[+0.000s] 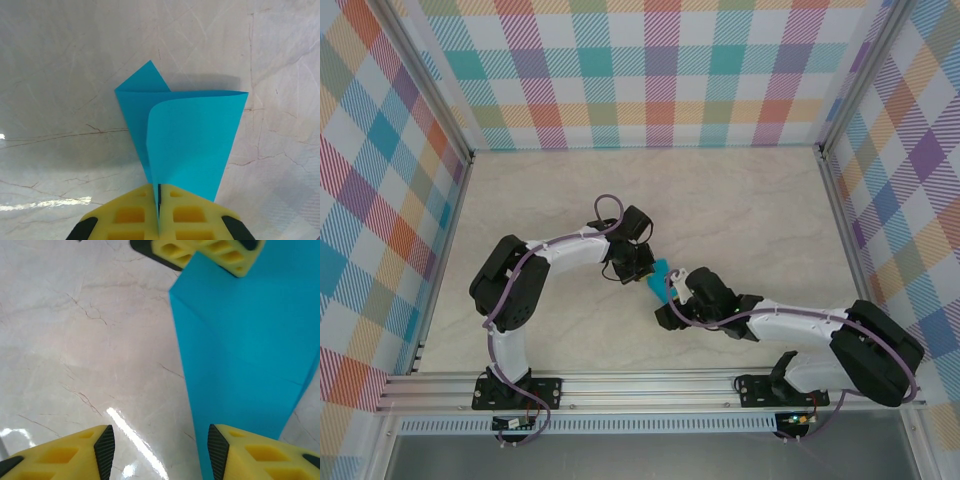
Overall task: Fold a paper plane with a square sheet of paper (pick it up from the middle)
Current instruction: Fold the wing for the fifth time at the center of the table.
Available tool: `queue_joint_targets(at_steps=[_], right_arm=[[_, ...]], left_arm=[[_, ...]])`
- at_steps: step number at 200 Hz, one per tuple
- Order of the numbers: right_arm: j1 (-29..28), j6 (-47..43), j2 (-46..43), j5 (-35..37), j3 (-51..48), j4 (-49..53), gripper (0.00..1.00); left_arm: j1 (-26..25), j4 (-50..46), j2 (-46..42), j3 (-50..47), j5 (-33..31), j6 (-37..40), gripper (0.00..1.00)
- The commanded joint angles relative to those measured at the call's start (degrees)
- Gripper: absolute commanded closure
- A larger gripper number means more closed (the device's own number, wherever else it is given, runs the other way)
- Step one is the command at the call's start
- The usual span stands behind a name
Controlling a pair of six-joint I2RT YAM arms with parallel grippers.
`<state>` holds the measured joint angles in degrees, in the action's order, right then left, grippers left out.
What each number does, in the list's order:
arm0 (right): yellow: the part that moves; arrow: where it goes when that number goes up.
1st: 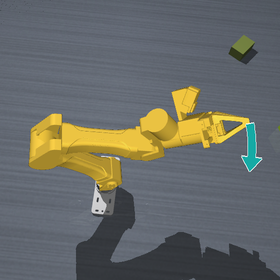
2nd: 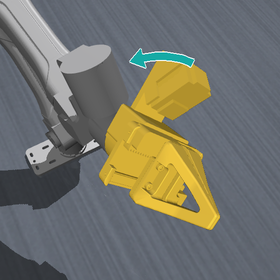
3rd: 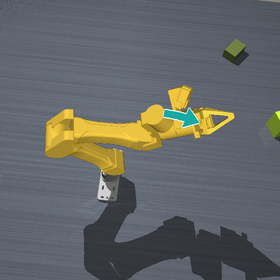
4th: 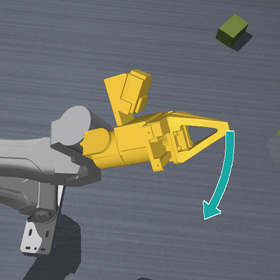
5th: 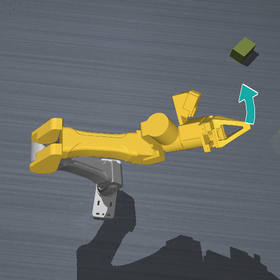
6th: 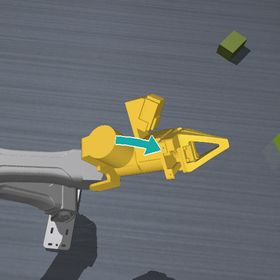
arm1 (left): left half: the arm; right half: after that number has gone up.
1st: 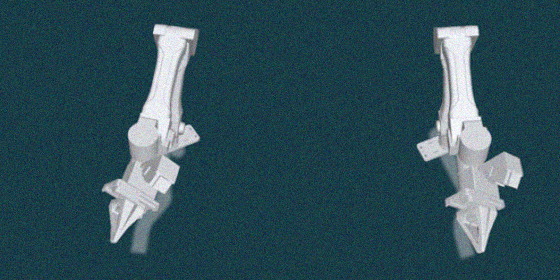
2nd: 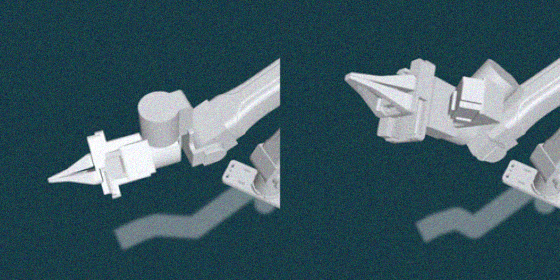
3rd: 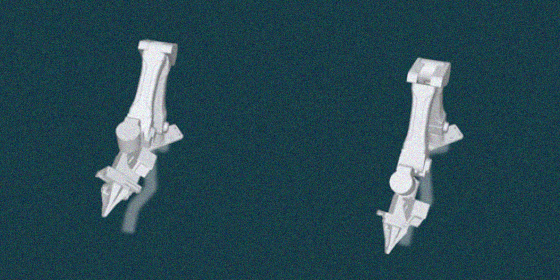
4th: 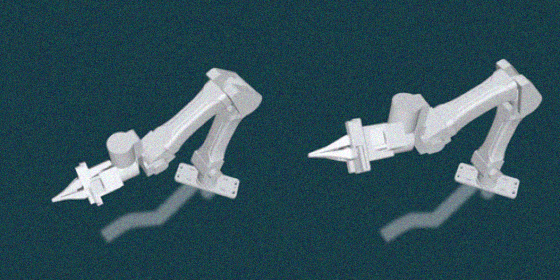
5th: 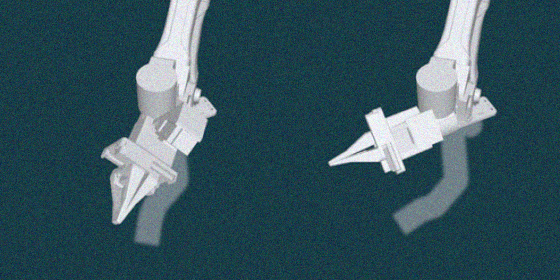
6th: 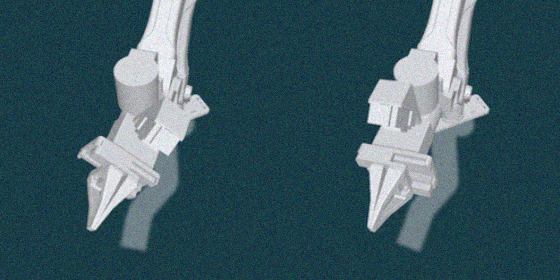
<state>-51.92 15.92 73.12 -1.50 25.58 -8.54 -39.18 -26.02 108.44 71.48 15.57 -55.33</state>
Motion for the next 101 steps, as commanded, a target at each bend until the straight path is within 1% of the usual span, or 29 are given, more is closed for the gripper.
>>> queue_joint_targets(at_steps=[1, 9, 28, 65, 88, 101], right_arm=[[-2.58, -6.17, 2.42, 12.76, 2.67, 2.46, 0.46], [-3.68, -7.16, 3.61, 16.28, 3.01, 2.31, 0.46], [-5.29, -9.99, 6.12, 19.43, 3.37, 0.82, 0.46], [-6.33, -12.13, 8.97, 21.41, 3.84, -1.71, 0.50], [-6.47, -12.76, 10.18, 22.45, 3.79, -2.49, 0.55], [-6.51, -12.82, 10.61, 22.67, 3.86, -2.87, 0.60]], left_arm=[[0.61, -2.09, 1.05, 2.04, 1.08, 1.37, 1.00], [0.59, -1.99, 1.15, 2.08, 1.28, 1.37, 1.00], [0.60, -1.84, 1.23, 2.17, 1.74, 1.57, 1.00], [0.59, -1.91, 1.16, 1.99, 1.74, 1.80, 1.00], [0.68, -1.92, 1.07, 1.75, 1.74, 1.83, 1.00], [0.68, -1.93, 1.07, 1.81, 1.79, 1.92, 1.00]])
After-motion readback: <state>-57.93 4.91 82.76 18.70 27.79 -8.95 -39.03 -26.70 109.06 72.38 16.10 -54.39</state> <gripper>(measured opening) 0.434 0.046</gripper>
